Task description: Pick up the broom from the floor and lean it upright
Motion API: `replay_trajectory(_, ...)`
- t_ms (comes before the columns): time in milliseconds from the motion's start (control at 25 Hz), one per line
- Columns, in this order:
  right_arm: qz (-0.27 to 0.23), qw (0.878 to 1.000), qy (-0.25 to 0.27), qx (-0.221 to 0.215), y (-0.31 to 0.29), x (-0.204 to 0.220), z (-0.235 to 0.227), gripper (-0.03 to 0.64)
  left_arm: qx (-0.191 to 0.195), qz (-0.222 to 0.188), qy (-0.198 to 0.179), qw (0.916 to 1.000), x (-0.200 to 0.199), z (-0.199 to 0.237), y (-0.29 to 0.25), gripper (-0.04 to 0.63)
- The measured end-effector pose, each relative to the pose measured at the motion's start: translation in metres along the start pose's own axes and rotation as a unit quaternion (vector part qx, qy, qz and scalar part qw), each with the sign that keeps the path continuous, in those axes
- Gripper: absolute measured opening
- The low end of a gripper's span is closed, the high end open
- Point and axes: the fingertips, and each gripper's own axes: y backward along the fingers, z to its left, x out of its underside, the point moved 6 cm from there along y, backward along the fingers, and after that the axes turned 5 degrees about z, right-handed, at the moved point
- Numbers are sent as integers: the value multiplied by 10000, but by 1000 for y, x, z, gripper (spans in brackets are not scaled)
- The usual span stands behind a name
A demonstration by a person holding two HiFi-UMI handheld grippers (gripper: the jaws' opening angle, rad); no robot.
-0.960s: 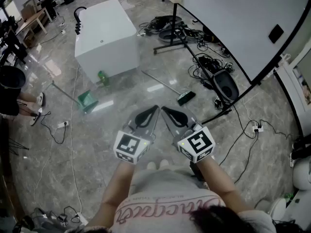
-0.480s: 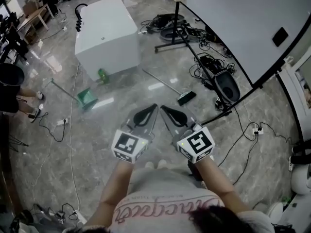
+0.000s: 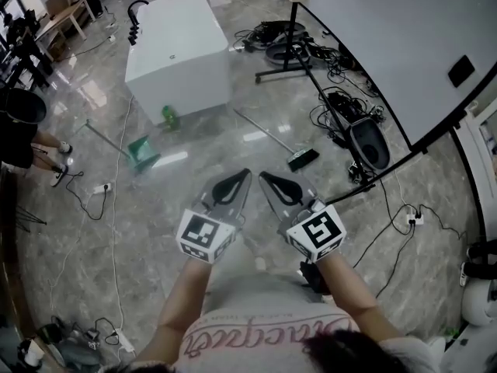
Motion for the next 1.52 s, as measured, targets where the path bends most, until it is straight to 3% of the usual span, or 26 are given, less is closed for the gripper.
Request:
replay_trajectory(440,66,9999,-48,68,-24,4,-37,2,-78,-31,-6,10000,-4,41,-29,-2)
replay_trajectory(760,215,9997,-112,83,-91,6,-76,2,81,23,-106,9999,-3,110,-67,-2)
replay_trajectory(920,202,9996,-161,106,-128,1,-99,2,16,47,27,10000,-1,152,-89,-2)
replay_trajectory(1240,507,9983,-138,268,-204,-3,-135,2,331,123,51,9994,-1,218,-123,-2)
replay_trajectory(1520,443,9987,-154,224,-246,-11,-162,2,331,160,92,9993,-1,265,-145,-2)
